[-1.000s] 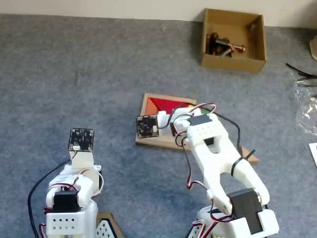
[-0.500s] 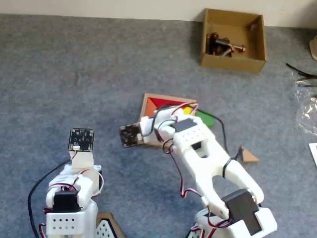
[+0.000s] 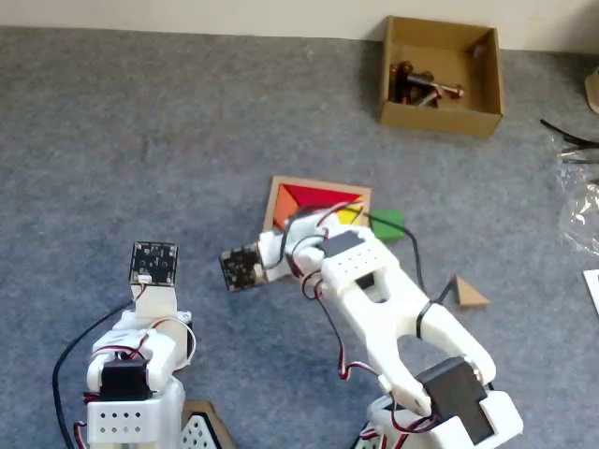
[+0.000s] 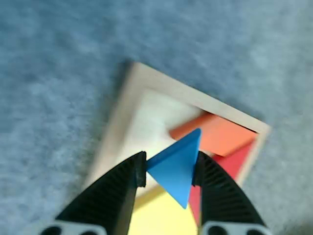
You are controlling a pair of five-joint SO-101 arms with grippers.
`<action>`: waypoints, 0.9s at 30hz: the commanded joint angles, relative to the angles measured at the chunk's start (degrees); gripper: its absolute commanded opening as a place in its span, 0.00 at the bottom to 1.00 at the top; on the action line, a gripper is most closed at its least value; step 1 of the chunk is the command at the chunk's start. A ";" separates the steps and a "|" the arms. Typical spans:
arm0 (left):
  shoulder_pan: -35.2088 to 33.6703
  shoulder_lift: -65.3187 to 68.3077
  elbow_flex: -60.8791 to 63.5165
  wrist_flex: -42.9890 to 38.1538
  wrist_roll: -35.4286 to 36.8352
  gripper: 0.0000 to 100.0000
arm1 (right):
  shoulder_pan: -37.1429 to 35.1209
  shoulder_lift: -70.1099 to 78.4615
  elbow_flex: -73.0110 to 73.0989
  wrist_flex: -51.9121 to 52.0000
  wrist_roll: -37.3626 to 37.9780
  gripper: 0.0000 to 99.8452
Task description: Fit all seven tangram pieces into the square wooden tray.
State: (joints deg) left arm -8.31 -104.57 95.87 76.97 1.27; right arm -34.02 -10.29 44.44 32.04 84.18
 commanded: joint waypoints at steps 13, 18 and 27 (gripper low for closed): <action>-0.75 -0.31 1.27 0.44 -0.35 0.01 | -0.75 -3.12 0.66 0.48 0.53 0.19; -0.75 -0.31 1.27 0.44 -0.35 0.01 | 0.22 -3.12 0.66 0.48 0.53 0.19; -0.75 -0.31 1.27 0.44 -0.35 0.01 | 2.59 -3.21 0.04 0.48 -6.86 0.15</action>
State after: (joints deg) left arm -8.31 -104.57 95.87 76.97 1.27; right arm -32.62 -10.29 45.49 32.13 83.12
